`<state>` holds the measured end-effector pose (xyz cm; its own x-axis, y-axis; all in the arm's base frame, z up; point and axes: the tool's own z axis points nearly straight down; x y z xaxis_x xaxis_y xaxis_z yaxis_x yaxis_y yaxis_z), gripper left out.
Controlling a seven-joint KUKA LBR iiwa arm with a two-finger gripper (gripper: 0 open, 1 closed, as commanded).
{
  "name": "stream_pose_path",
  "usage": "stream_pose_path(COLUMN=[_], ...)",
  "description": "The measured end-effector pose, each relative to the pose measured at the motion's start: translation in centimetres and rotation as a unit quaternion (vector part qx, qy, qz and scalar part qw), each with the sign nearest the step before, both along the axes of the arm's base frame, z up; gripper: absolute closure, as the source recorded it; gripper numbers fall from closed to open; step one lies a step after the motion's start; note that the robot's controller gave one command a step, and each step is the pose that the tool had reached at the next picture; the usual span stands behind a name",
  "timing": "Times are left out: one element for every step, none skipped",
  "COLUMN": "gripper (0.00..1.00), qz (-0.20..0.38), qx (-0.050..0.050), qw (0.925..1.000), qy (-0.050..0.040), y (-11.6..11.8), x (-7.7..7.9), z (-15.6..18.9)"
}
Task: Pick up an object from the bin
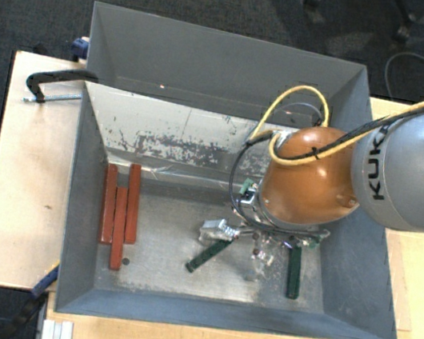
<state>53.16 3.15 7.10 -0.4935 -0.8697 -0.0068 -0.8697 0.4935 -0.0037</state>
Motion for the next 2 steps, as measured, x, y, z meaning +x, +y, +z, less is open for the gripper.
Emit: stream_pose_path(gripper=[1.00,1.00], qz=[-0.001,-0.009], qx=[0.000,0.000], qw=[1.0000,1.0000], qy=[0.0016,-0.0032], y=[-0.1,1.0], x=[-0.1,-0.7], z=[0.0,12.5])
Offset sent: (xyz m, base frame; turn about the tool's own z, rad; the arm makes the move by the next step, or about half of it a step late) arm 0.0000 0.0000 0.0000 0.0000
